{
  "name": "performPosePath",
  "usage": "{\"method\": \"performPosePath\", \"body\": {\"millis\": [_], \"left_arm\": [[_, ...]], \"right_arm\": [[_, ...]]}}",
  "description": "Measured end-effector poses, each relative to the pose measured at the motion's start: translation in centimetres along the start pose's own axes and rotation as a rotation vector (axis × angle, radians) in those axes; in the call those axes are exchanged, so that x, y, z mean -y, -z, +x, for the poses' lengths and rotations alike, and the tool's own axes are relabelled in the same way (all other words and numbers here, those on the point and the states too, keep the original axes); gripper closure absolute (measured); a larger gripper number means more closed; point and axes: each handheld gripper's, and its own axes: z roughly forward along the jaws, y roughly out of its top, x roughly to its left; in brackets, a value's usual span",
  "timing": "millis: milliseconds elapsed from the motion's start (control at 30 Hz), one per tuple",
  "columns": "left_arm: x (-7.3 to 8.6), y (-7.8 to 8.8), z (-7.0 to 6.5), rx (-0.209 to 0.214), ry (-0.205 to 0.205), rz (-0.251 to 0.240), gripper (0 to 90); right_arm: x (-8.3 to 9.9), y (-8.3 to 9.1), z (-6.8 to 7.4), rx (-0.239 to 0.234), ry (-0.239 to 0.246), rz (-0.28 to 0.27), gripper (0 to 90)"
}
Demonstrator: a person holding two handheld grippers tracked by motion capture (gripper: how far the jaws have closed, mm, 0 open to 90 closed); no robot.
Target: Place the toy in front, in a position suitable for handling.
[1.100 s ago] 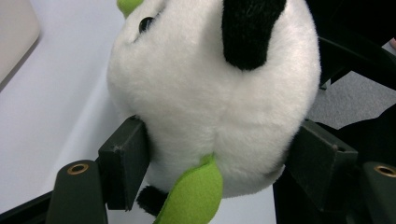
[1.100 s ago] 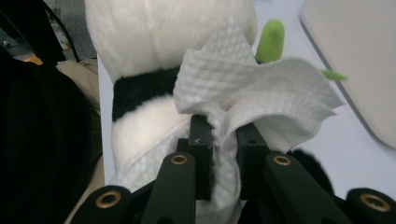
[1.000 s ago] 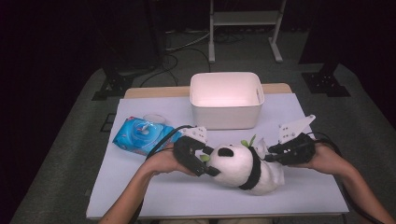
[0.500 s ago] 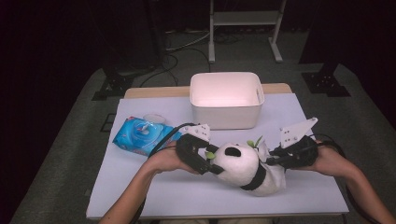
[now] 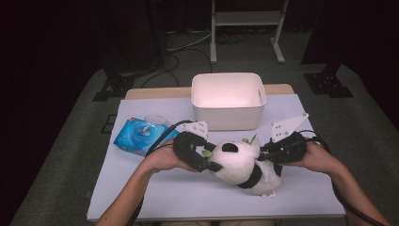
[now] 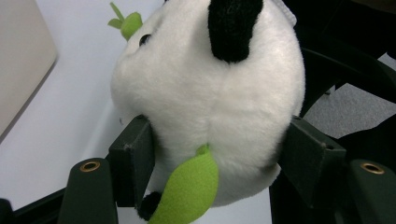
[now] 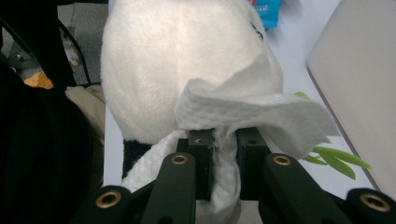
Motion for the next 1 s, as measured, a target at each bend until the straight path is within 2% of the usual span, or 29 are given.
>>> {"method": "performPosePath", "body": {"millis": [333, 367, 433, 533, 633, 800, 1000], "left_arm": [[-0.6, 2.3, -0.4, -0.047, -0.008, 0.012, 32.1], [-0.6, 2.3, -0.4, -0.055, -0.011, 0.029, 32.0], [-0.6, 2.1, -0.3, -0.055, -0.012, 0.030, 31.0], [-0.6, 1.7, -0.2, -0.060, -0.006, 0.010, 26.3], [-0.7, 1.7, -0.3, -0.064, -0.028, 0.009, 20.2], [-0.4, 1.6, 0.1, -0.071, -0.010, 0.011, 15.6], [0.6, 0.4, 0.7, -0.041, 0.009, 0.014, 11.5]], "right_arm": [[-1.4, -1.6, -0.7, -0.008, 0.003, -0.037, 79.4], [-1.4, -1.8, -0.7, -0.007, 0.008, -0.030, 79.4], [-1.2, -2.0, -0.7, -0.003, 0.016, -0.014, 79.5], [-0.4, -1.9, -0.7, 0.010, 0.010, 0.009, 79.5], [0.3, -1.5, -0.6, 0.019, 0.000, 0.017, 79.5], [0.9, -1.2, -0.6, 0.028, -0.009, 0.025, 79.5], [1.8, -0.9, -0.6, 0.040, -0.031, 0.033, 79.5]]}}
